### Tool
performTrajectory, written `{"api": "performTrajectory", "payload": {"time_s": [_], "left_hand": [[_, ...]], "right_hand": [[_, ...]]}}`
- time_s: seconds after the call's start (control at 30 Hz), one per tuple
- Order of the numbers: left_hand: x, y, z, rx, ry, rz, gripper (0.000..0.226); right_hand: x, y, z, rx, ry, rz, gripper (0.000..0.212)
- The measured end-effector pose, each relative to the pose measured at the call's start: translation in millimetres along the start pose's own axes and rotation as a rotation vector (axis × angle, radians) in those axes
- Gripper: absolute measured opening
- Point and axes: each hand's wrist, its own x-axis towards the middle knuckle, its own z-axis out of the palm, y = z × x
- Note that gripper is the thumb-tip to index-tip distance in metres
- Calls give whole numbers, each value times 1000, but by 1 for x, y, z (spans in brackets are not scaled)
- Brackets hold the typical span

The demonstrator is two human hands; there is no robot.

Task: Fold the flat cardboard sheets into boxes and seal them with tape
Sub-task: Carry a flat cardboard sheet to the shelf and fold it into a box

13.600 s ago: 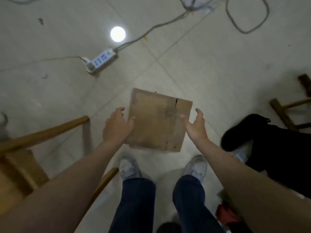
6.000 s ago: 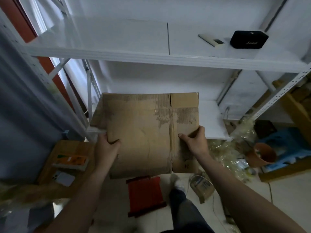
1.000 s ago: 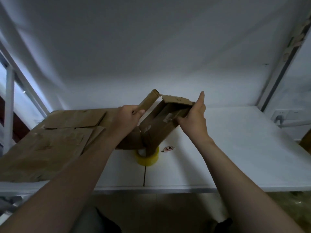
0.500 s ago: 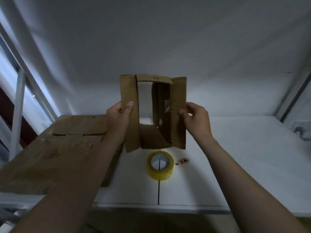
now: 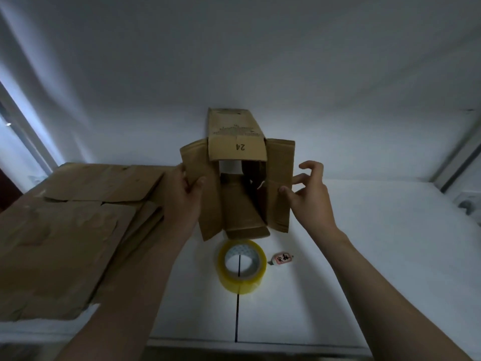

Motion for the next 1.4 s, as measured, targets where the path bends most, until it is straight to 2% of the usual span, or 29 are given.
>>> {"api": "performTrajectory", "payload": {"time_s": [0.07, 0.13, 0.23, 0.3, 0.43, 0.5, 0.57, 0.63, 0.73, 0.83, 1.0, 1.13, 1.27, 1.4], "left_hand": [[1, 0, -3, -57, -9, 165, 62], [1, 5, -7, 9, -70, 331, 82], [3, 14, -12, 267, -112, 517, 80], [6, 16, -13, 423, -107, 558, 72], [5, 19, -9, 643, -174, 470, 77], [4, 22, -5, 670, -189, 440, 77], [4, 26, 0, 653, -180, 417, 77], [5, 30, 3, 637, -156, 407, 77], [8, 37, 4, 622, -142, 390, 78], [9, 44, 4, 587, -149, 374, 81], [9, 44, 3, 564, -152, 341, 81], [9, 42, 1, 570, -156, 309, 82], [4, 44, 4, 563, -173, 312, 82], [3, 46, 3, 569, -150, 293, 78]], "right_hand": [[1, 0, -1, 11, 30, -60, 68], [2, -1, -2, 10, 55, -140, 77], [0, -2, -3, -16, 49, -247, 78], [-2, -2, -2, -44, 28, -279, 74], [-8, 1, -1, -136, 23, -367, 52], [-11, 8, 0, -192, 17, -399, 43], [-17, 15, 2, -249, -25, -396, 44], [-26, 21, 5, -319, -139, -357, 63], [-36, 31, 12, -399, -316, -305, 111], [-42, 38, 21, -458, -366, -329, 131], [-40, 42, 29, -439, -239, -409, 112], [-37, 36, 37, -363, -73, -456, 95], [-31, 24, 46, -354, 12, -574, 98], [-30, 13, 56, -321, 13, -568, 103]]}}
